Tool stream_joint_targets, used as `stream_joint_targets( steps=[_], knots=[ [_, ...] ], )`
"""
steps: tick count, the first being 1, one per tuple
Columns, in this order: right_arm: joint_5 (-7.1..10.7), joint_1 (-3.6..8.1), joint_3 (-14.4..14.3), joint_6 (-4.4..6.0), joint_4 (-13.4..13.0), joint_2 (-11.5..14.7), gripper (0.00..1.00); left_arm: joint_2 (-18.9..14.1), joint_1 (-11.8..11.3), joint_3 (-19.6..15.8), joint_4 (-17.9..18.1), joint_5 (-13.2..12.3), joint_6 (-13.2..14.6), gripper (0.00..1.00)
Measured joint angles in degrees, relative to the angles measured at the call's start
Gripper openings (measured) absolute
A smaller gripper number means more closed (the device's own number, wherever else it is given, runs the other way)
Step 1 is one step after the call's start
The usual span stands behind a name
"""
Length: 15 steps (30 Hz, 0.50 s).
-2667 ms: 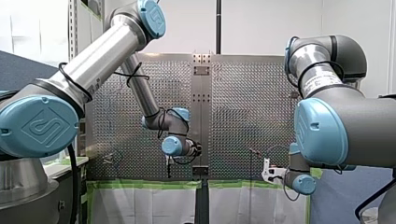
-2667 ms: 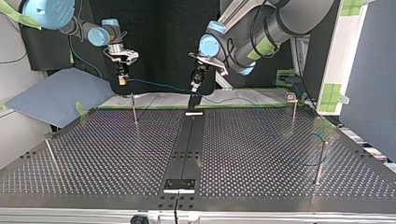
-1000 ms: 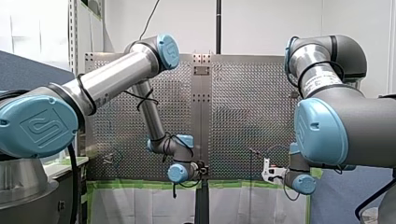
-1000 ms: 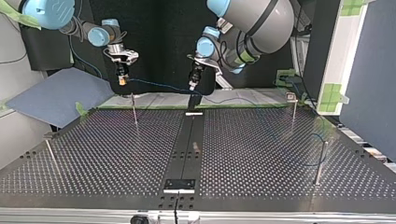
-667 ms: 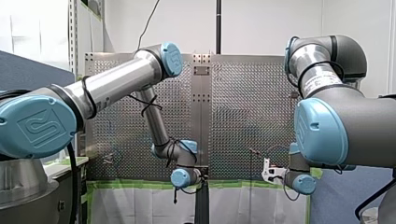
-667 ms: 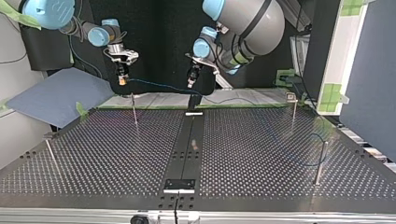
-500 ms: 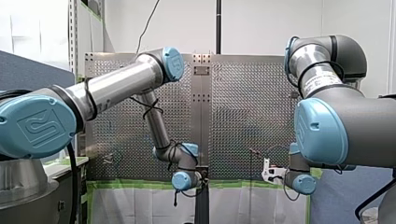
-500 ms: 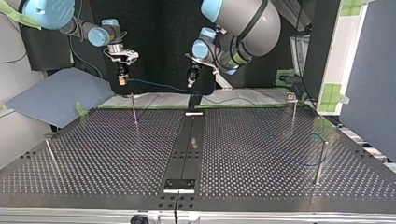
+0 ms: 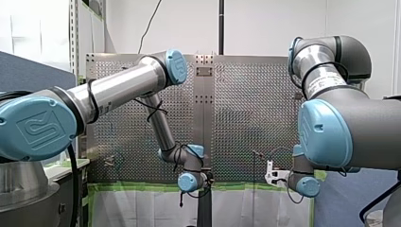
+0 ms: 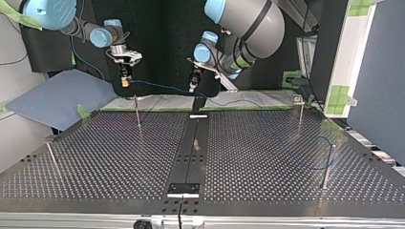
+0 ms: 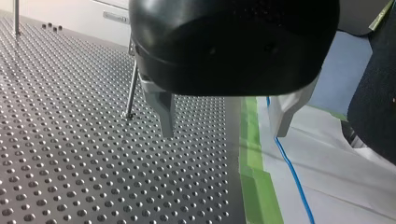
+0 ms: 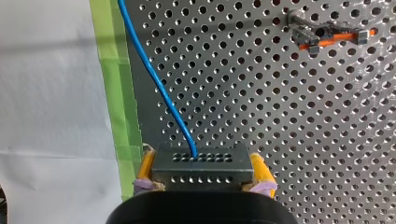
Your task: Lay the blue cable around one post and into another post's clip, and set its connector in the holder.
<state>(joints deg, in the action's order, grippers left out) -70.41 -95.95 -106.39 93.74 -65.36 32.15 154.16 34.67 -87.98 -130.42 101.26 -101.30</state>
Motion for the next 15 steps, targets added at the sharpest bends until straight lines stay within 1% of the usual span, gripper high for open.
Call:
stream_joint_targets(
  steps=[7, 15],
  knots=[
    [0.00, 0.01, 0.09, -0.03, -0.04, -0.01, 0.00, 0.64, -0.15, 0.34, -1.24, 0.81, 0.17, 1.00],
    [0.00, 0.01, 0.12, -0.03, -0.03, -0.01, 0.00, 3.47, 0.30, 3.33, -4.31, 0.97, 0.61, 1.00]
  ],
)
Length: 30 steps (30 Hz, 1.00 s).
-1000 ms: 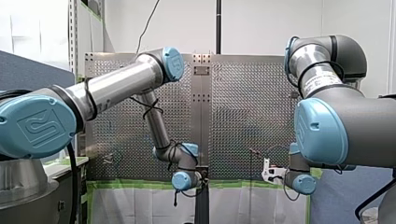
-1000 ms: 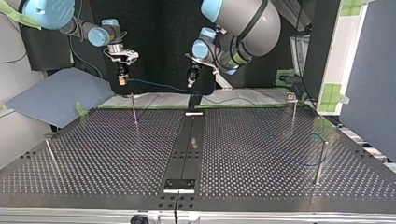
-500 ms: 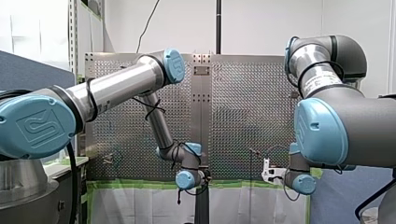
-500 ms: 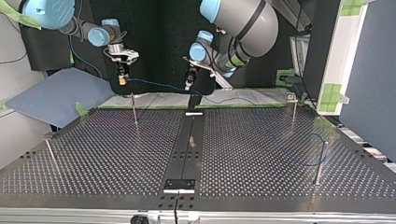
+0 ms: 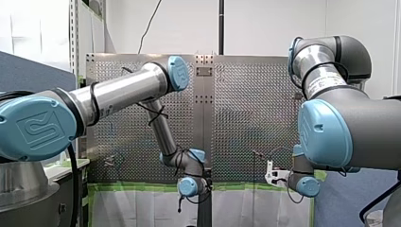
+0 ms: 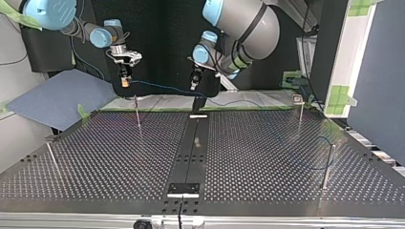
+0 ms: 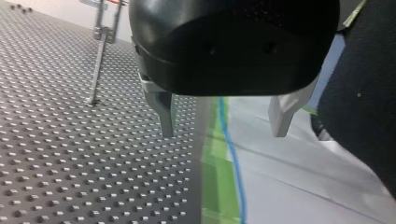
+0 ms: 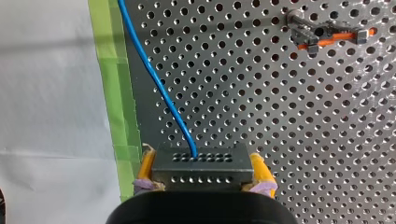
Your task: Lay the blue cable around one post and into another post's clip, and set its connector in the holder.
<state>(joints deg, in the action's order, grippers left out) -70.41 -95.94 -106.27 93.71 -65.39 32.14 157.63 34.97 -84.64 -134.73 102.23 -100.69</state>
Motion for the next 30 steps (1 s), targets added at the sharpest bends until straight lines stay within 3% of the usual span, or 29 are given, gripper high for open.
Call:
stream_joint_targets(
  steps=[12, 30],
  knots=[
    [0.00, -0.01, -0.03, 0.00, 0.05, 0.03, 0.00, 0.80, 0.21, 5.42, -2.55, 1.49, 0.14, 1.00],
    [0.00, -0.01, -0.01, 0.00, -0.01, 0.02, 0.00, 2.64, 0.00, 7.40, -5.49, 2.41, 1.93, 1.00]
  ],
)
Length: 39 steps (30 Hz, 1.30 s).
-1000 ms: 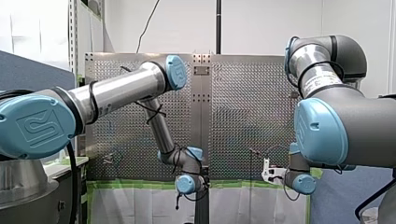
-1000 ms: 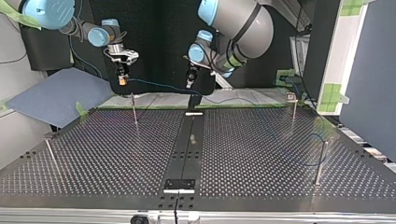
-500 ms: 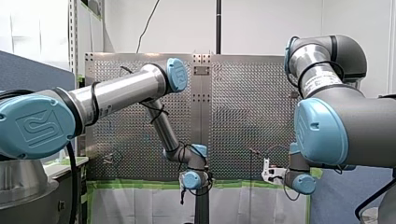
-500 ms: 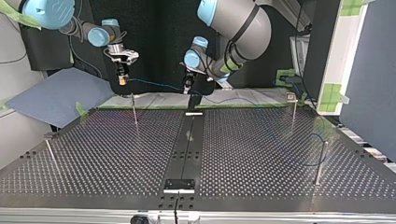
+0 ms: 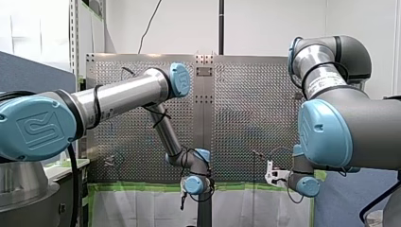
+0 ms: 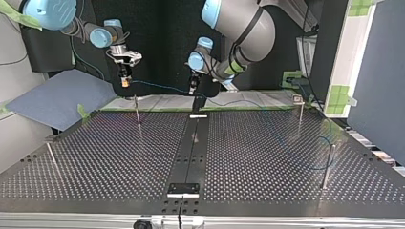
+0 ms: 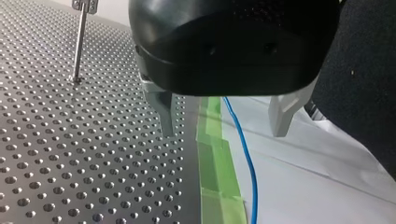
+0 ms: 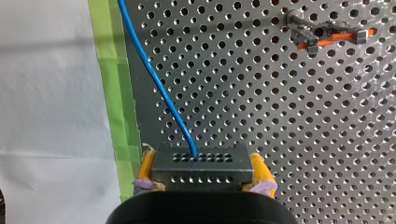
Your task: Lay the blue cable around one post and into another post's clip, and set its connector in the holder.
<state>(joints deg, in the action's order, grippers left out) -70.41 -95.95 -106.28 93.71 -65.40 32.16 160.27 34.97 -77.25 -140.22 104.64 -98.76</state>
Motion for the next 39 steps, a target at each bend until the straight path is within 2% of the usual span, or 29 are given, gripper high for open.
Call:
stream_joint_targets(
  steps=[10, 19, 29, 33, 39],
  knots=[
    [0.00, 0.00, 0.00, -0.01, 0.07, 0.01, 0.00, 3.11, 0.07, 3.56, -1.31, 1.81, -0.57, 1.00],
    [0.00, 0.00, 0.01, -0.16, 0.08, 0.01, 0.00, 3.56, -0.55, 7.18, -3.06, 2.17, -0.95, 1.00],
    [0.00, 0.00, 0.01, -0.32, 0.22, -0.01, 0.00, 3.53, -1.24, 7.53, -3.38, 2.02, -1.06, 1.00],
    [0.00, -0.01, 0.00, -0.35, 0.19, -0.01, 0.00, 3.51, -1.28, 7.37, -3.34, 1.24, -1.03, 1.00],
    [0.00, 0.26, 0.00, -0.30, 0.11, -0.02, 0.00, 3.50, -1.43, 7.09, -3.28, -1.87, -0.64, 1.00]
  ],
)
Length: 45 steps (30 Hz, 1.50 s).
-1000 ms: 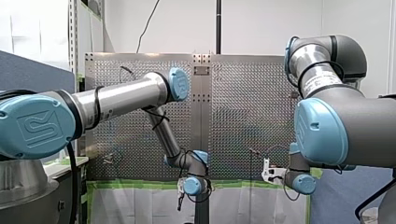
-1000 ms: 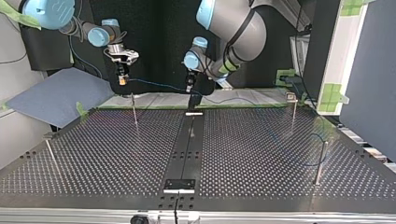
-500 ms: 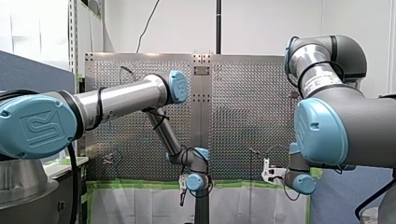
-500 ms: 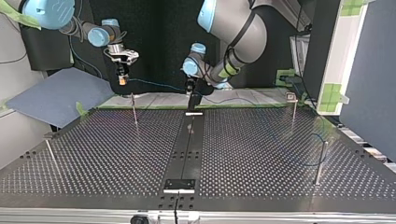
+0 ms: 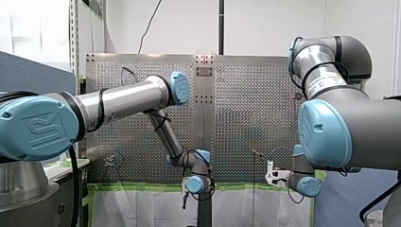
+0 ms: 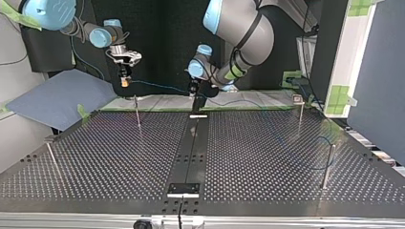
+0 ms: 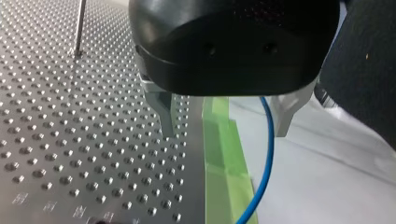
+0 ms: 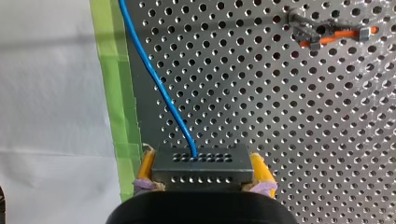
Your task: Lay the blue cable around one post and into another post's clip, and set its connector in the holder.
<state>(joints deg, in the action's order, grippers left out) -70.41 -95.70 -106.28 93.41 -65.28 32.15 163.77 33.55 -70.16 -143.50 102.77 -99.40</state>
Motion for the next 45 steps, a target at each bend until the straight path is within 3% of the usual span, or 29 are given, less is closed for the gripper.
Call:
stream_joint_targets(
  steps=[5, 13, 15, 17, 18, 20, 28, 33, 41, 45],
  knots=[
    [0.05, 0.27, 0.20, 0.08, 0.03, 0.00, 0.00, -0.06, -0.15, -0.24, 0.02, -2.32, 0.18, 1.00],
    [0.09, 0.53, 0.30, -0.04, 0.06, 0.00, 0.00, -0.07, -0.57, -0.30, 0.05, -2.84, 0.26, 1.00],
    [0.09, 0.54, 0.31, -0.05, 0.06, 0.00, 0.00, -0.08, -0.64, -0.31, 0.06, -2.80, 0.26, 0.94],
    [0.09, 0.54, 0.32, -0.05, 0.06, 0.01, 0.00, -0.06, -0.79, -0.31, 0.10, -2.67, 0.26, 0.80],
    [0.09, 0.55, 0.32, -0.05, 0.06, 0.01, 0.00, -0.05, -0.86, -0.31, 0.11, -2.57, 0.26, 0.80],
    [0.09, 0.55, 0.31, -0.05, 0.06, 0.01, 0.00, -0.03, -0.99, -0.32, 0.15, -2.14, 0.22, 0.67],
    [0.07, 0.56, 0.31, -0.05, 0.06, -0.01, 0.00, -0.05, -1.11, -0.46, 0.15, -1.11, 0.25, 0.67],
    [0.02, 0.57, 0.28, -0.06, 0.06, 0.00, 0.00, -0.04, -1.10, -0.47, 0.13, -1.07, 0.35, 0.61],
    [0.04, 0.56, 0.27, -0.05, 0.10, -0.01, 0.00, -0.02, -1.01, -0.53, 0.17, -0.43, 0.55, 0.31],
    [0.06, 0.56, 0.27, -0.16, 0.22, -0.01, 0.00, -0.01, -0.84, -0.55, 0.44, -0.48, 0.60, 0.25]
  ],
)
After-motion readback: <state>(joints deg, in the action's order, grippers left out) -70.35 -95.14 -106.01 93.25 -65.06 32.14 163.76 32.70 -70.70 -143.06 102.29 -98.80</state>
